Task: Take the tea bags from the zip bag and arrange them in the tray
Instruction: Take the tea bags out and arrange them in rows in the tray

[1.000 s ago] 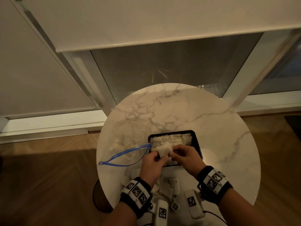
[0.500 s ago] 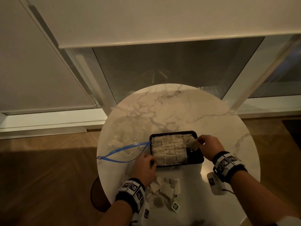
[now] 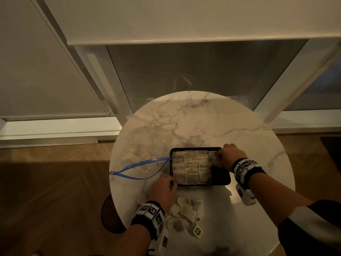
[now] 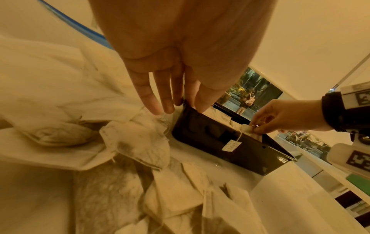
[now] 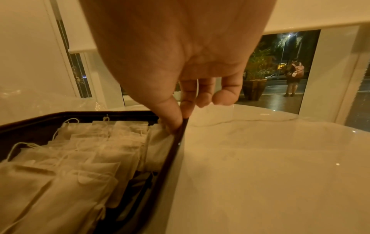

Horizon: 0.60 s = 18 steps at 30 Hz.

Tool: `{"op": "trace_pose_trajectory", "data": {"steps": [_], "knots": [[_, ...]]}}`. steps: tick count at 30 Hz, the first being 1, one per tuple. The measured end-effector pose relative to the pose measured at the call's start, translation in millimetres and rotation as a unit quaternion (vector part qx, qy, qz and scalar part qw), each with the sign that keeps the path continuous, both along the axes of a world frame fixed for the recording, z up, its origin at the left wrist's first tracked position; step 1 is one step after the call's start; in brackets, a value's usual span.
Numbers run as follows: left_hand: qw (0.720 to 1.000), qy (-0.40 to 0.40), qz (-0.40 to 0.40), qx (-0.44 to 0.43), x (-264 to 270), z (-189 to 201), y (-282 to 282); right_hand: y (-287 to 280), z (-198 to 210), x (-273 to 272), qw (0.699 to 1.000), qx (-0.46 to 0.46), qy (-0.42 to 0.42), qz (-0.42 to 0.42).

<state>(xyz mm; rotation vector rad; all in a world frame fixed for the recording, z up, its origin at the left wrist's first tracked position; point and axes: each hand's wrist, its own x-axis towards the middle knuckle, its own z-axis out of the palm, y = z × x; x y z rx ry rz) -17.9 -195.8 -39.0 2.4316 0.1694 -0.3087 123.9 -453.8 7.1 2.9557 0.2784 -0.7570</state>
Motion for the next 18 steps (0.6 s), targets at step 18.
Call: {"op": "trace_pose_trajectory", "data": {"steps": [18], "knots": [[1.0,-0.014,0.019,-0.01,2.2,-1.9,2.3,7.8,-17.2,-3.0,0.998,-0.003,-0.062,0.009]]}}
